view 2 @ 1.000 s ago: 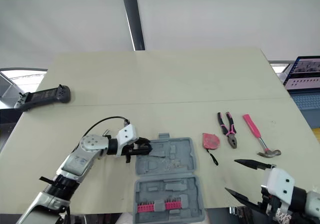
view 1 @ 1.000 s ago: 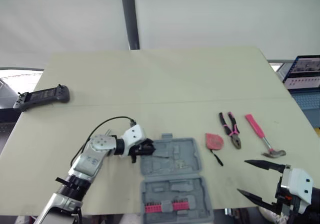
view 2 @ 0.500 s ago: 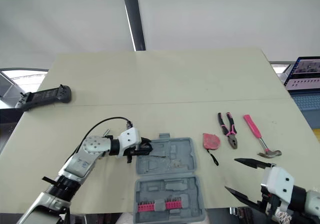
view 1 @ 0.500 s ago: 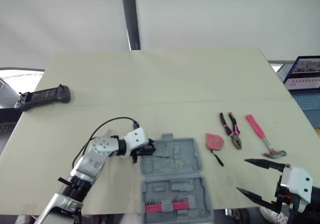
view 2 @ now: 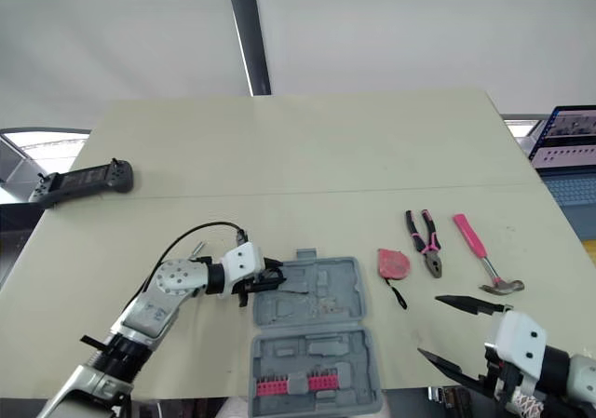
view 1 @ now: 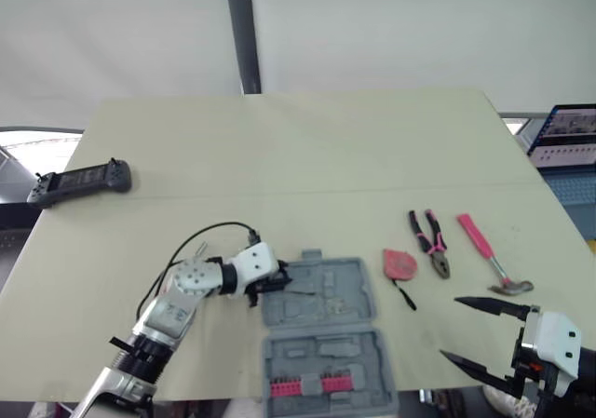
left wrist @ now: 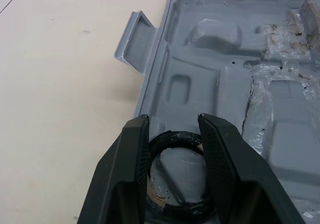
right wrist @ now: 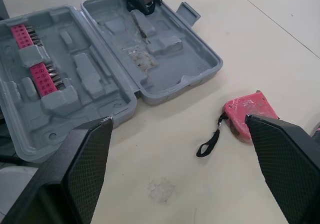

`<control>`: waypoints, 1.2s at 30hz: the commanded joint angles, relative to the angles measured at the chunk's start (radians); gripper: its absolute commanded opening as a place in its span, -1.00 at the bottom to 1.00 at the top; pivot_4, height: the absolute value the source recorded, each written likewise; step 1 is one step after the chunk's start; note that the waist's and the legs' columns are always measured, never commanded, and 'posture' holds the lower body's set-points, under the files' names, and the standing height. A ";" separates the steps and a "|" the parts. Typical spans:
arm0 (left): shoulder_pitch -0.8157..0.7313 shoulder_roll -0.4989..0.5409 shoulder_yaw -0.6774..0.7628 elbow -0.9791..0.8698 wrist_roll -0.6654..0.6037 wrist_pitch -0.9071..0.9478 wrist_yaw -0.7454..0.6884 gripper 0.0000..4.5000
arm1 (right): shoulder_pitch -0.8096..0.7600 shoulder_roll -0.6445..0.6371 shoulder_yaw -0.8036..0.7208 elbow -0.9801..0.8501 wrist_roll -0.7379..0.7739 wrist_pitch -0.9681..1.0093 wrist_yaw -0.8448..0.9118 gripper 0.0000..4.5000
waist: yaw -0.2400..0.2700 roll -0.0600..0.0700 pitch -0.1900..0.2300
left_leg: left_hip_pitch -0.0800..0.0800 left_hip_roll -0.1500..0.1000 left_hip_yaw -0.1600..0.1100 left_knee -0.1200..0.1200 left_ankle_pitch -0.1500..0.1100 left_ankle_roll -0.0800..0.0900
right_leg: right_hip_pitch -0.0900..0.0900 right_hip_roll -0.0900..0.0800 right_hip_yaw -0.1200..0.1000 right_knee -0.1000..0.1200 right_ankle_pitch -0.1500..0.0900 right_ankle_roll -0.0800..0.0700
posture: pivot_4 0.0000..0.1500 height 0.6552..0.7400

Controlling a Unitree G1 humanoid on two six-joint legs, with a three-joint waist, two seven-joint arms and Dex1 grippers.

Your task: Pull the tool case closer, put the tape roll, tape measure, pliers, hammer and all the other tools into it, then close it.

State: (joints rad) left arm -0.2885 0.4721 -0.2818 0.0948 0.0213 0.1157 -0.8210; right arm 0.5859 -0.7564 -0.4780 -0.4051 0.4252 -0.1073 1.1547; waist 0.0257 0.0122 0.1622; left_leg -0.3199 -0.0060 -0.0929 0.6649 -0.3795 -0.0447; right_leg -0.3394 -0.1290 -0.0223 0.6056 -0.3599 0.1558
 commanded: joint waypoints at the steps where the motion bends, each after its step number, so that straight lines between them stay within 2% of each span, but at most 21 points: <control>1: 0.030 -0.005 0.004 0.044 -0.009 0.038 0.000 -0.25 | -0.005 -0.009 -0.011 -0.018 0.015 -0.002 0.004 1.00 | 0.000 0.000 0.000 | 0.000 0.000 0.000 0.000 0.000 0.000 | 0.000 0.000 0.000 0.000 0.000 0.000 | 1.00 1.00; 5: 0.011 -0.039 0.096 -0.018 -0.123 0.081 0.001 -0.25 | -0.013 -0.009 -0.007 -0.015 0.014 -0.001 0.006 1.00 | -0.001 0.000 0.001 | 0.000 0.000 0.000 0.000 0.000 0.000 | 0.000 0.000 0.000 0.000 0.000 0.000 | 1.00 1.00; 7: -0.020 -0.053 0.177 -0.108 -0.238 0.174 0.002 -0.25 | -0.015 -0.008 -0.006 -0.014 0.014 -0.001 0.006 1.00 | -0.001 -0.001 0.003 | -0.001 0.000 0.000 0.000 0.000 0.000 | -0.001 0.000 0.000 0.000 0.000 0.000 | 1.00 1.00; 9: -0.041 -0.037 0.254 -0.201 -0.341 0.278 0.000 -0.25 | -0.019 -0.006 -0.001 -0.011 0.012 -0.003 0.005 1.00 | -0.001 -0.003 0.005 | -0.002 0.000 -0.001 0.000 0.000 0.000 | -0.002 0.000 -0.001 0.000 0.000 0.000 | 1.00 1.00; 12: -0.023 0.002 0.349 -0.309 -0.425 0.380 0.024 -0.25 | -0.024 0.000 0.007 -0.012 0.009 0.000 -0.002 1.00 | -0.002 -0.003 0.006 | -0.003 0.001 -0.002 0.000 0.001 -0.001 | -0.003 0.000 -0.001 0.000 0.000 0.000 | 1.00 1.00; 16: 0.066 0.086 0.450 -0.430 -0.517 0.488 0.019 -0.25 | -0.032 0.007 0.020 -0.017 0.002 0.016 -0.021 1.00 | -0.014 -0.002 0.007 | -0.002 0.001 -0.001 -0.002 0.000 -0.001 | -0.003 0.000 -0.001 -0.002 0.000 0.000 | 1.00 1.00; 19: 0.217 0.141 0.542 -0.485 -0.617 0.561 -0.031 -0.25 | -0.029 0.007 0.030 -0.031 0.006 0.061 -0.044 1.00 | -0.022 -0.002 0.007 | -0.002 0.001 -0.001 -0.002 0.000 -0.001 | -0.002 0.000 -0.001 -0.002 0.000 0.000 | 1.00 1.00; 22: 0.365 0.169 0.571 -0.550 -0.589 0.515 -0.028 0.11 | -0.023 0.018 0.037 -0.052 0.020 0.104 -0.073 1.00 | -0.024 -0.001 0.008 | -0.003 0.001 -0.002 -0.002 0.000 -0.001 | -0.003 0.000 -0.001 -0.004 0.000 0.000 | 1.00 1.00; 26: 0.628 0.143 0.626 -0.628 -0.553 0.394 -0.049 0.97 | 0.003 0.023 0.050 -0.079 0.019 0.137 -0.073 1.00 | -0.020 -0.002 0.009 | -0.004 0.000 -0.002 -0.002 0.000 -0.001 | -0.001 -0.001 -0.001 -0.007 0.001 0.001 | 1.00 1.00; 31: 0.820 0.085 0.667 -0.662 -0.523 0.257 -0.037 0.97 | 0.017 0.032 0.073 -0.065 0.000 0.123 -0.067 1.00 | -0.006 -0.003 0.009 | -0.005 0.000 -0.002 -0.002 -0.001 0.000 | 0.000 -0.001 -0.001 -0.012 0.002 0.001 | 1.00 1.00; 36: 1.107 0.004 0.731 -0.655 -0.482 0.014 -0.144 0.97 | 0.030 0.030 0.087 -0.004 -0.045 0.097 -0.066 1.00 | -0.006 -0.004 0.010 | -0.011 0.000 0.001 -0.002 -0.002 0.002 | -0.001 -0.001 0.000 -0.017 0.003 -0.002 | 1.00 1.00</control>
State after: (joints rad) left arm 0.7624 0.4912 0.4109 -0.5438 -0.4756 0.2247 -0.9247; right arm 0.6057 -0.7295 -0.3879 -0.4240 0.3892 0.0128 1.0860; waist 0.0199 0.0079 0.1719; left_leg -0.3322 -0.0053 -0.0903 0.6625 -0.3827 -0.0424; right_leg -0.3415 -0.1300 -0.0219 0.5881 -0.3574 0.1531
